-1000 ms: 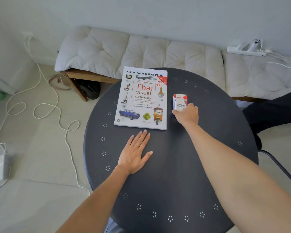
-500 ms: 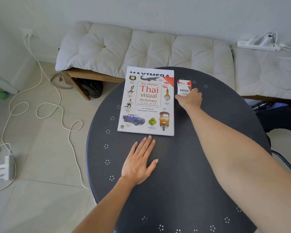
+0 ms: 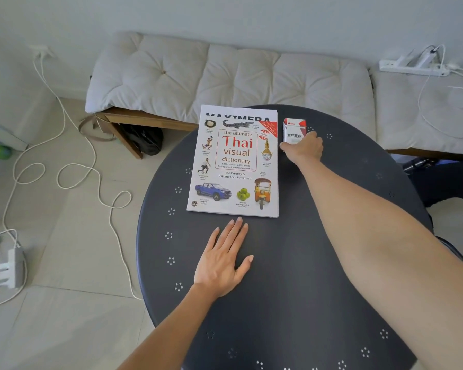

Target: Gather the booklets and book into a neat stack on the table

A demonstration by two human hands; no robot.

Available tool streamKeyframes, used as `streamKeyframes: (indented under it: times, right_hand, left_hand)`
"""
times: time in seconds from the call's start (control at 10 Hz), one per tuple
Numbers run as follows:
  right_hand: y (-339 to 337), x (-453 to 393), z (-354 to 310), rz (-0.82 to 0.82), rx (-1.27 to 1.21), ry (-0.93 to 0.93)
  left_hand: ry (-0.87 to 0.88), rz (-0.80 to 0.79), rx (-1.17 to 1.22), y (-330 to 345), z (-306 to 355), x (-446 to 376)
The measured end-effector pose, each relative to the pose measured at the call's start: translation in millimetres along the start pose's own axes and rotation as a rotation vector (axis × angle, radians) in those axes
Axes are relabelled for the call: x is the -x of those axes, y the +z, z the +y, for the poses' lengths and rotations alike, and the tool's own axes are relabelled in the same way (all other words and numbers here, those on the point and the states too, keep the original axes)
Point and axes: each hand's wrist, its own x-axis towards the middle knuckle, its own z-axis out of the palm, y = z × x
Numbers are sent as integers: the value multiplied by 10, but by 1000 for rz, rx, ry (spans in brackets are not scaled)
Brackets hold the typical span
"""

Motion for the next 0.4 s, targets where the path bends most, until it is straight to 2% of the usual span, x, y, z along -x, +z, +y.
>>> streamKeyframes:
  times: [0.4]
  right_hand:
    - [-118,124,122,12,-80,-34]
  left_hand:
    - [1,26,-31,-25,21,12]
